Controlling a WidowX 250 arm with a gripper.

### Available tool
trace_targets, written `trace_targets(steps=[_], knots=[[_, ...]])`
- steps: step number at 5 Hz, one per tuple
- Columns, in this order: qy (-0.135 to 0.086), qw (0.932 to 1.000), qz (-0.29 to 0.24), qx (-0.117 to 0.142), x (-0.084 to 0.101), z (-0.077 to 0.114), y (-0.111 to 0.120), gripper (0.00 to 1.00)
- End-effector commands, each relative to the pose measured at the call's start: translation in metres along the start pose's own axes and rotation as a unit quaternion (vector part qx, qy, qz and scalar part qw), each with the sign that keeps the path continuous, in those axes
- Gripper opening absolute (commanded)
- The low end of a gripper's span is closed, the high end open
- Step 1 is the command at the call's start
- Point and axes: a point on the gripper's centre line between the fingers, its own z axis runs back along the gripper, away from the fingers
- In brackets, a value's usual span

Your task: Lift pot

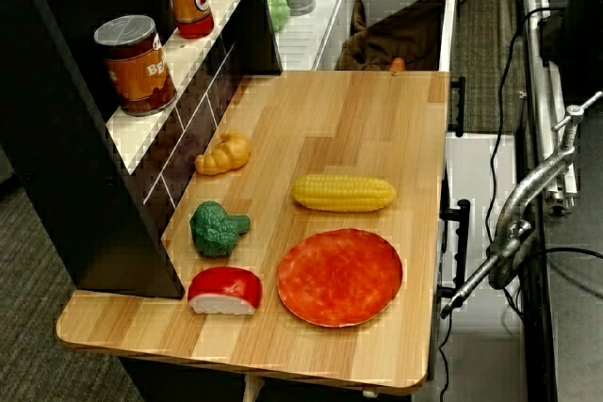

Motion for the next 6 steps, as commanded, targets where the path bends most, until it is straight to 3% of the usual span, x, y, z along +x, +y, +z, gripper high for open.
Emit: trace_targets(steps=[1, 6], knots=[[-0.015, 0.9999, -0.004, -0.007, -0.0048, 0.0086, -0.002, 0.0], [-0.006, 0.9999, 0.009, -0.007, -0.0027, 0.0081, -0.0065, 0.0]])
